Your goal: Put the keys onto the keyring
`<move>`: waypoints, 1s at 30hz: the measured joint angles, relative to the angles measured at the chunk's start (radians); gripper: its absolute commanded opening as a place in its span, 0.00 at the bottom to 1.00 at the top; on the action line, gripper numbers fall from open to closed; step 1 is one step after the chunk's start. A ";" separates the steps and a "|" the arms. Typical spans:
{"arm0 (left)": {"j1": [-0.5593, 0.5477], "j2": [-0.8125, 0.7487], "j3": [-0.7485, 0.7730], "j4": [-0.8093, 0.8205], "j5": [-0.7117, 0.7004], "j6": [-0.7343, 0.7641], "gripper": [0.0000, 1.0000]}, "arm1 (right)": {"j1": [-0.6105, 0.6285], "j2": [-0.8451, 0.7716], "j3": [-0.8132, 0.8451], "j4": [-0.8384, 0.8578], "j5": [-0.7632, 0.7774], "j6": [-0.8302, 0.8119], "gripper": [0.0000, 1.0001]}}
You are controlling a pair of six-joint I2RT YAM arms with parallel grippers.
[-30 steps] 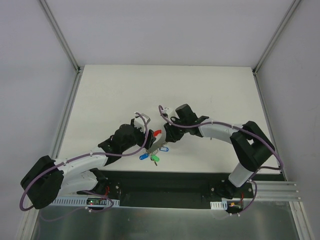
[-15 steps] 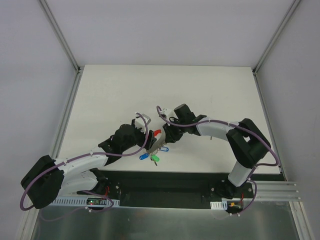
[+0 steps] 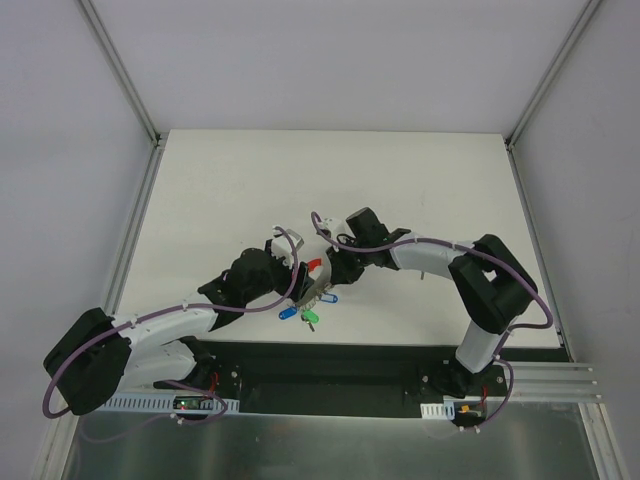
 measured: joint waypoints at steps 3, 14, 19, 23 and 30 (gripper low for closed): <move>0.003 0.000 0.000 0.000 0.003 0.003 0.71 | 0.000 -0.001 0.000 0.000 0.000 -0.001 0.01; 0.030 -0.078 -0.018 0.023 0.047 0.006 0.71 | 0.010 -0.143 -0.013 -0.008 0.016 -0.015 0.01; 0.045 -0.142 -0.031 0.038 0.089 0.006 0.71 | 0.058 -0.238 -0.035 0.000 0.075 -0.041 0.01; 0.046 -0.208 -0.033 0.043 0.131 0.006 0.71 | 0.083 -0.362 -0.099 0.036 0.092 -0.045 0.01; 0.068 -0.338 -0.044 0.117 0.220 0.015 0.74 | 0.083 -0.623 -0.159 0.131 0.097 -0.044 0.01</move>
